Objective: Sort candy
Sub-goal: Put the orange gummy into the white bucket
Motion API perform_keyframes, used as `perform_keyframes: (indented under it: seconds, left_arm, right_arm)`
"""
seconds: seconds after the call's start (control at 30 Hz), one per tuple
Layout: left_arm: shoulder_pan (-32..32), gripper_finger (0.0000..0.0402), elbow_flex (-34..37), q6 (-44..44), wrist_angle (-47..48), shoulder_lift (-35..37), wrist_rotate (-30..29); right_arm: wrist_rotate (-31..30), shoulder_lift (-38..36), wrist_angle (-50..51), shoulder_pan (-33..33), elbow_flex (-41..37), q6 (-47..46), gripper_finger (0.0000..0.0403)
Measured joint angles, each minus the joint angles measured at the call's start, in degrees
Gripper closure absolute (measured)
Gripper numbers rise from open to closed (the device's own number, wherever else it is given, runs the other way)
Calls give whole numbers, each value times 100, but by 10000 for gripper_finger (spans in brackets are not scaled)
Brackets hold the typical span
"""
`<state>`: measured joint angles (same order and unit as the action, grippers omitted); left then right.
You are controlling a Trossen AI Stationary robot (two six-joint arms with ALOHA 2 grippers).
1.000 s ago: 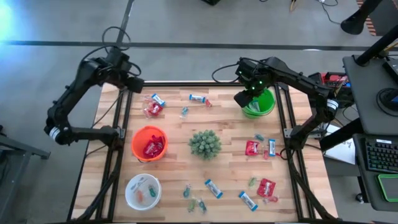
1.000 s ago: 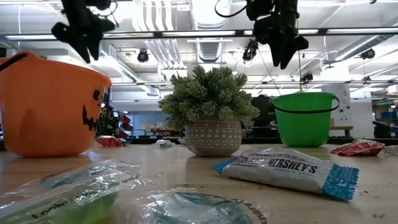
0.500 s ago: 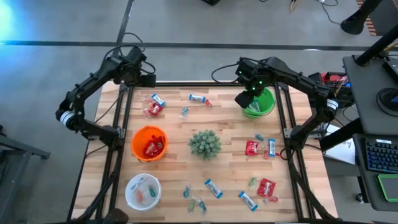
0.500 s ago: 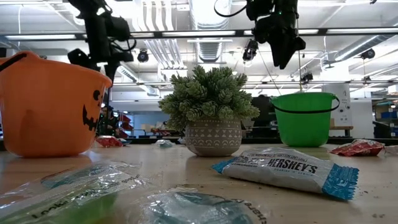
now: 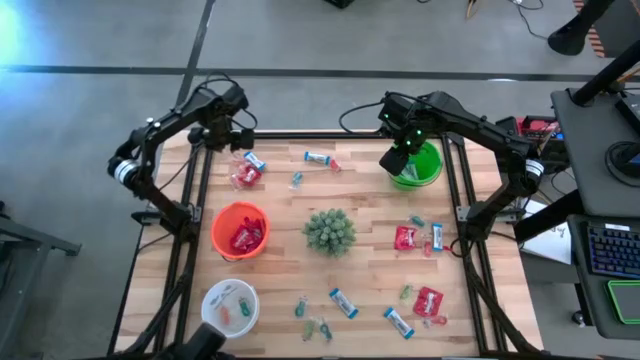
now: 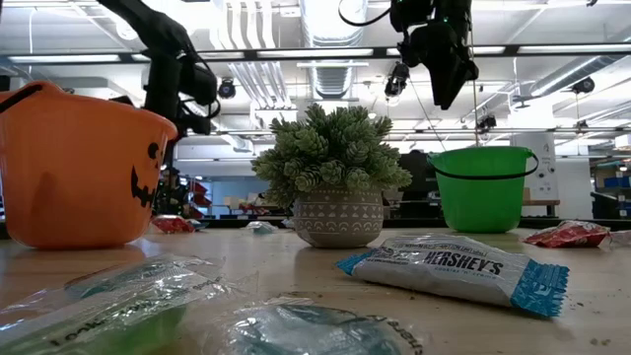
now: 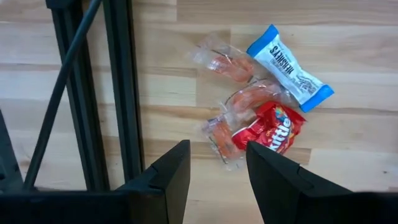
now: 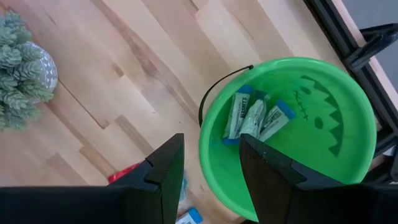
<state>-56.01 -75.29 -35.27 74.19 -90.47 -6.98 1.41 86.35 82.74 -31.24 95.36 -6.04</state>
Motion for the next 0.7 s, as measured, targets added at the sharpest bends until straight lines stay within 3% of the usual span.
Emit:
perform_keyframes:
  seconds: [0.4, 0.7]
  left_arm:
    - [2, 263, -23, -36, 2, -16, 433]
    - [2, 263, -879, 86, -453, -132, 649]
  right_arm:
    - [1, 0, -87, 0, -186, 334, 257]
    - [0, 0, -96, 0, -438, 373, 257]
